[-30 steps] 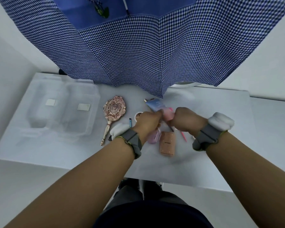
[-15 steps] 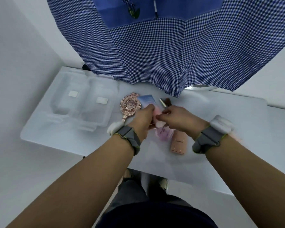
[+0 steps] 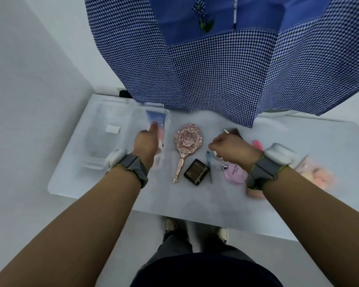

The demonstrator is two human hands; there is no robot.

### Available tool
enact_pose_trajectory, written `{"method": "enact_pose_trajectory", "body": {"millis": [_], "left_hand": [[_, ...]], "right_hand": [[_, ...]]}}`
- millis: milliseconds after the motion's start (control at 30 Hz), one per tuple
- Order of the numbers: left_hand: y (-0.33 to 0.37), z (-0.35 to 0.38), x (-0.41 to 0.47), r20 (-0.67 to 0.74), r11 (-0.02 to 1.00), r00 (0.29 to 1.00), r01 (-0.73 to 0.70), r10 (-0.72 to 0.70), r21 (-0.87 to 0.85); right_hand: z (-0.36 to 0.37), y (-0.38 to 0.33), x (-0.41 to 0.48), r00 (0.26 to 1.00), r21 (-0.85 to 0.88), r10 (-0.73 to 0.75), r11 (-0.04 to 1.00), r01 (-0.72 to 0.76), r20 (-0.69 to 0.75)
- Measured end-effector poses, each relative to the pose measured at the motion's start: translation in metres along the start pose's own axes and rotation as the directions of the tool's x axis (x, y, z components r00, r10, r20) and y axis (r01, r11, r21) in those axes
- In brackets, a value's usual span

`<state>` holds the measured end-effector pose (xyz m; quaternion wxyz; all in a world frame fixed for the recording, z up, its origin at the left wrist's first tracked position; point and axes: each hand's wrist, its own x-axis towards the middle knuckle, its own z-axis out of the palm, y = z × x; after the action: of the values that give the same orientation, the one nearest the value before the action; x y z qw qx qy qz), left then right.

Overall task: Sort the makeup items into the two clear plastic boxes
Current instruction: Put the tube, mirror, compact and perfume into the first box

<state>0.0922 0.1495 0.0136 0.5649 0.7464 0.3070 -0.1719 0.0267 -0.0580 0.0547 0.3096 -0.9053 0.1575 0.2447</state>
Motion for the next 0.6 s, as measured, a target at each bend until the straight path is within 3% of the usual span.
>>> {"method": "enact_pose_trajectory", "body": {"millis": [33, 100, 167, 233, 267, 333, 600], "left_hand": [[0.000, -0.004, 0.006, 0.004, 0.999, 1.000, 0.002, -0.002, 0.042], [-0.002, -0.009, 0.018, 0.005, 0.986, 1.000, 0.005, -0.006, 0.165], [-0.005, -0.012, 0.028, -0.002, 0.964, 1.000, 0.002, -0.002, 0.267], [-0.006, -0.012, 0.039, 0.010, 0.935, 1.000, -0.019, 0.016, 0.354], [-0.007, -0.011, 0.043, 0.025, 0.920, 0.999, -0.030, 0.022, 0.392], [-0.009, -0.008, 0.049, 0.065, 0.890, 0.997, -0.055, 0.028, 0.452], [-0.019, 0.003, 0.066, 0.113, 0.868, 0.993, -0.042, -0.016, 0.495]], "right_hand": [[0.002, -0.005, 0.000, 1.000, -0.037, 0.009, 0.999, -0.009, 0.003], [0.005, -0.002, 0.004, 0.993, -0.246, -0.120, 0.962, 0.115, -0.008], [0.008, -0.001, 0.010, 0.993, -0.347, -0.118, 0.930, 0.118, 0.022], [0.009, -0.002, 0.012, 0.996, -0.280, -0.089, 0.956, 0.090, 0.014], [0.011, -0.003, 0.011, 0.999, -0.153, -0.032, 0.988, 0.031, -0.004], [0.012, 0.005, 0.011, 0.999, -0.114, -0.037, 0.993, 0.037, 0.010], [0.016, 0.016, 0.008, 0.999, -0.137, 0.034, 0.990, -0.034, 0.003]]}}
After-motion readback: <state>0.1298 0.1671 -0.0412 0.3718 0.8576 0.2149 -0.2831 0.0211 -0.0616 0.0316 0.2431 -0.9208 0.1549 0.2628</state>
